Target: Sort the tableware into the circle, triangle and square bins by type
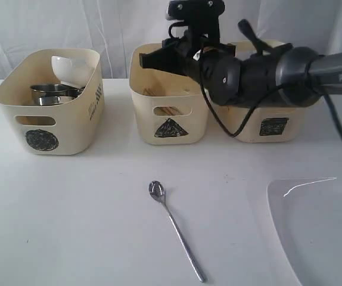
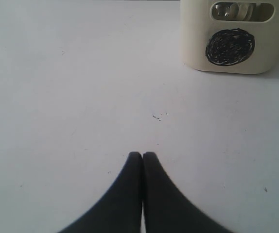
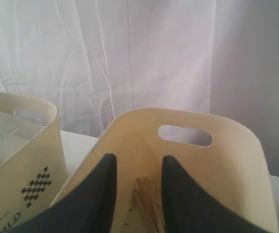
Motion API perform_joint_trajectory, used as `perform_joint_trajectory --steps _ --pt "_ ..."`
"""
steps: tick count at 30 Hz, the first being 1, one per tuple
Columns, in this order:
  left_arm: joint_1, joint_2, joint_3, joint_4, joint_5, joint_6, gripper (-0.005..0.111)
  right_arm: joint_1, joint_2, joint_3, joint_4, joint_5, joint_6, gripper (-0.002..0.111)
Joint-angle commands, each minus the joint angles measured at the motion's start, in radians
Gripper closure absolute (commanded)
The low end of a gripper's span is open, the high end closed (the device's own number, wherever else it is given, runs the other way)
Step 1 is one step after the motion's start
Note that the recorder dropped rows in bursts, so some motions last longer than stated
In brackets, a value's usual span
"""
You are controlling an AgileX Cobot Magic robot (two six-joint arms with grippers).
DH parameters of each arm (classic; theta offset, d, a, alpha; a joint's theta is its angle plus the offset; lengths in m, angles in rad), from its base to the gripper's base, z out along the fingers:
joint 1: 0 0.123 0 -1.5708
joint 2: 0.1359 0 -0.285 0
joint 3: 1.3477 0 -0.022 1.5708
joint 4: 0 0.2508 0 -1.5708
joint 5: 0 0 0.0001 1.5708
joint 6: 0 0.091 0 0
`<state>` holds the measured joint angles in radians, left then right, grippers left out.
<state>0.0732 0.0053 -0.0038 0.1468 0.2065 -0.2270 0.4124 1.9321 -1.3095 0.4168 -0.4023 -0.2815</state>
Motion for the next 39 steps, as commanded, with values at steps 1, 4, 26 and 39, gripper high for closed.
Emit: perform_joint_trajectory --steps 1,4,26,39 --pt "-0.005 -0.005 0.004 -0.008 -0.004 -0.002 0.107 -0.005 -0.182 -0.005 0.005 0.321 0.002 0.077" --pt "-0.005 -0.005 0.004 -0.008 -0.004 -0.002 0.107 -0.005 -0.310 -0.005 0.010 0.951 0.017 0.080" --pt "-0.005 -0.005 0.004 -0.008 -0.004 -0.002 0.107 0.319 -0.284 0.311 -0.319 1.213 0.573 0.087" --pt "-0.005 -0.005 0.004 -0.008 -0.004 -0.002 0.107 0.319 -0.284 0.311 -0.369 1.059 0.442 0.045"
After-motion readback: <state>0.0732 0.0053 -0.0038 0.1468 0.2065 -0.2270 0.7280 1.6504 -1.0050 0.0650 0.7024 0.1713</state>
